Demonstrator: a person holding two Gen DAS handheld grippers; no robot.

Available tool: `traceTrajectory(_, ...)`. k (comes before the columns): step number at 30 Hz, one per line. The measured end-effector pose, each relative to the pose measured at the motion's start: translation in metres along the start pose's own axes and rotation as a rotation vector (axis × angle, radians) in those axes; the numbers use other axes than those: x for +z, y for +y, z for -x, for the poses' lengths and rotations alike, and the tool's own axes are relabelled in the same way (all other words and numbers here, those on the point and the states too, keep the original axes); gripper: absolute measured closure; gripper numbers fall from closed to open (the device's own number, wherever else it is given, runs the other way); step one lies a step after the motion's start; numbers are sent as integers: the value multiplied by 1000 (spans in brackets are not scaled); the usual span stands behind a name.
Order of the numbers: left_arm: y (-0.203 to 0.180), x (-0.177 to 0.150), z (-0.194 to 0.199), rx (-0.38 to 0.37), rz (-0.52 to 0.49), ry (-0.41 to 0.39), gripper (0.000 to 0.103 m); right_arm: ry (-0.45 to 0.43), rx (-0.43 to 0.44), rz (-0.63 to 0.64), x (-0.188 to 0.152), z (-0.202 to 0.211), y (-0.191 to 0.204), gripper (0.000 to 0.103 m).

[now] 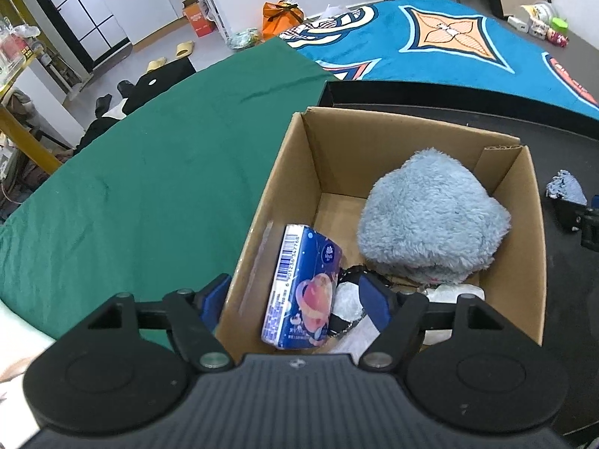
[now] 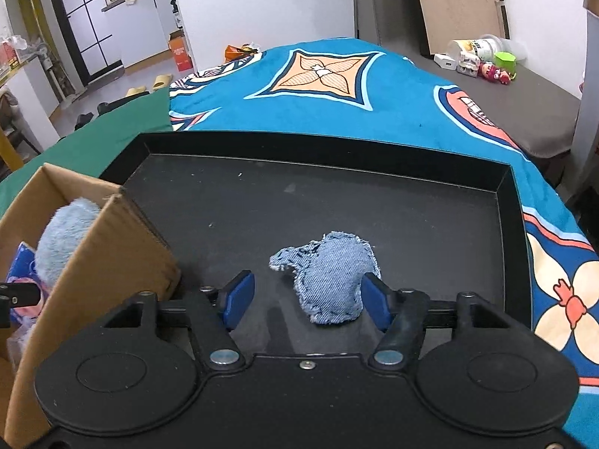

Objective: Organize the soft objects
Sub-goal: 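Move the right tool to the blue denim scrap and grasp it, then lift the denim scrap and carry it over the cardboard box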

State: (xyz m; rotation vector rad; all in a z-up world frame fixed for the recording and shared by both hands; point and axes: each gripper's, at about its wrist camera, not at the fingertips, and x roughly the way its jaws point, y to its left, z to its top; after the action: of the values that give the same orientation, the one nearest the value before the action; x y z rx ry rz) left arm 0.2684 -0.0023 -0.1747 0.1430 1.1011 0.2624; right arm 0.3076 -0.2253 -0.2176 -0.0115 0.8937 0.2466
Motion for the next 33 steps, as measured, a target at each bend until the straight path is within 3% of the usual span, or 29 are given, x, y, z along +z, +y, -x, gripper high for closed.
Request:
traceTrajectory(3,-3,2,-2,14,-6,8,27,-3,-17,11,0,-5,-2,48)
traceTrajectory(7,-7,4,-4,25,-20,14,26,19,-18,19,-3,-13,-5,68)
traceTrajectory(11,-7,4,-4,24,-26,15,26,6,-12,14,-2,-8,-9,76)
traceTrajectory(33,26,-19,24,-34,28,-16,26,-23,74,39,3,52,25,77)
